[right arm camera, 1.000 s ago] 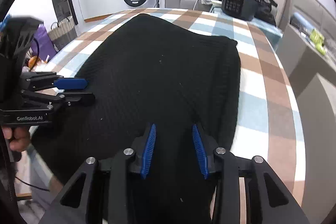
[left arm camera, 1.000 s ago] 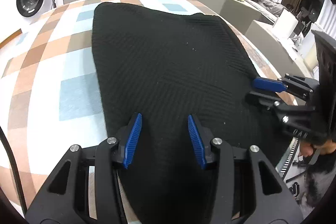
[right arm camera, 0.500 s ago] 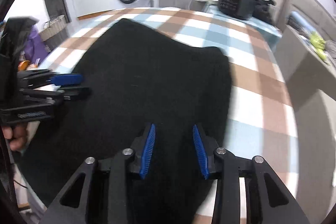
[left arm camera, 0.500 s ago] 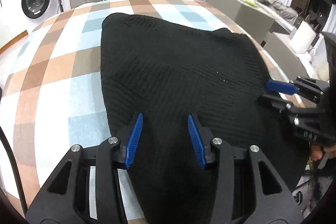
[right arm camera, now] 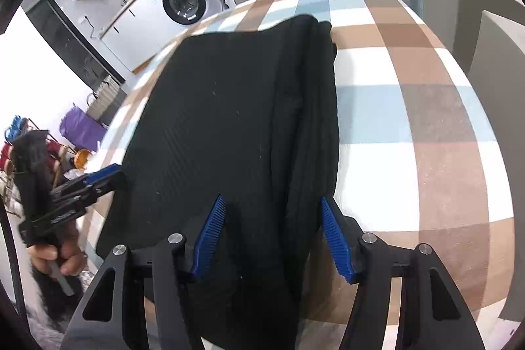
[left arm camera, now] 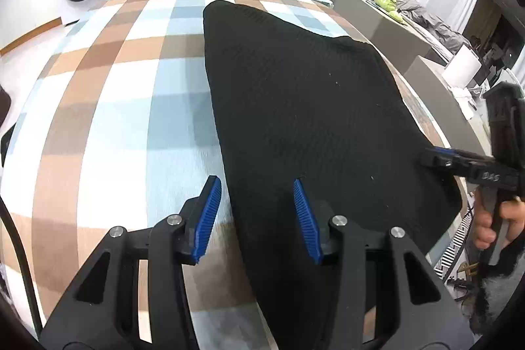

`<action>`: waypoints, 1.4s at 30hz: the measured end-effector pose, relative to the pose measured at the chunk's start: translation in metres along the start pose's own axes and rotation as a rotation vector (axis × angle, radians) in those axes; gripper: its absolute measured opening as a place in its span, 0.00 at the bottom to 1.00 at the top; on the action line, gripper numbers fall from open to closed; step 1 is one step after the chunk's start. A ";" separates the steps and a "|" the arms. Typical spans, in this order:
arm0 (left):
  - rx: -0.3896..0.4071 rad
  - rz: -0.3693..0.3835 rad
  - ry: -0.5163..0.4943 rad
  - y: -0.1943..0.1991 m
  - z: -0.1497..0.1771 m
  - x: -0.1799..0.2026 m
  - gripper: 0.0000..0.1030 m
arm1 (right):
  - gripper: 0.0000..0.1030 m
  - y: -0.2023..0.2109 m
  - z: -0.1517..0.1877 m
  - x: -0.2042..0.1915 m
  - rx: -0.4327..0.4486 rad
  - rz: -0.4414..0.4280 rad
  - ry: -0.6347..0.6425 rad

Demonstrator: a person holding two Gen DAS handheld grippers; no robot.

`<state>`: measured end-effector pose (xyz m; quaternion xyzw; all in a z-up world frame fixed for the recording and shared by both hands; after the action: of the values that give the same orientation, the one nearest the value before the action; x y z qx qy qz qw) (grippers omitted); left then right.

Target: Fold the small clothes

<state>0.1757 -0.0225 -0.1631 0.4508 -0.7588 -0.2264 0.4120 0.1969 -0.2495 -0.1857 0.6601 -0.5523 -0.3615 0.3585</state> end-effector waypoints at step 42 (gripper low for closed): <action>0.157 -0.155 0.015 0.005 -0.064 -0.053 0.33 | 0.78 0.008 -0.078 -0.058 0.240 0.084 0.137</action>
<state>0.2397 0.0275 -0.1460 0.5409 -0.7339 -0.1940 0.3623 0.2539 -0.1876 -0.1366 0.6978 -0.5928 -0.2316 0.3285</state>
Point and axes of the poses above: each gripper's, at about its wrist camera, not at the fingertips, and y roughly against the way its jaws point, x to its right, z to its underside, the point moved 10 cm from there along -y, roughly the way its jaws point, and after that the axes turned 14 degrees about z, right-handed, at the moved point
